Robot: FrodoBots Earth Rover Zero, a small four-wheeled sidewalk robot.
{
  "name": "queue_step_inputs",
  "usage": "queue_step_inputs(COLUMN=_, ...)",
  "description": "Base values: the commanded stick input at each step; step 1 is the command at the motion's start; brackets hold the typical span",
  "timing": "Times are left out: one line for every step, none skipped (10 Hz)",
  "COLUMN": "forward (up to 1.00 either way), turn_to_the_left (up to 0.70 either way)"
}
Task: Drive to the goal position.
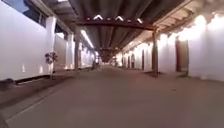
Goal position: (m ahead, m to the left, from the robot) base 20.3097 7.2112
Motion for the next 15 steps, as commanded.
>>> queue_step_inputs(forward=0.85, turn_to_the_left=0.00)
queue_step_inputs(forward=0.85, turn_to_the_left=0.00)
queue_step_inputs(forward=0.85, turn_to_the_left=0.00)
queue_step_inputs(forward=0.85, turn_to_the_left=0.00)
queue_step_inputs(forward=0.85, turn_to_the_left=0.00)
queue_step_inputs(forward=0.85, turn_to_the_left=0.00)
queue_step_inputs(forward=0.85, turn_to_the_left=0.00)
queue_step_inputs(forward=0.85, turn_to_the_left=0.00)
queue_step_inputs(forward=0.85, turn_to_the_left=0.00)
queue_step_inputs(forward=0.85, turn_to_the_left=0.00)
queue_step_inputs(forward=0.85, turn_to_the_left=0.00)
queue_step_inputs(forward=0.85, turn_to_the_left=0.00)
queue_step_inputs(forward=0.85, turn_to_the_left=0.00)
queue_step_inputs(forward=0.85, turn_to_the_left=0.00)
queue_step_inputs(forward=0.85, turn_to_the_left=0.00)
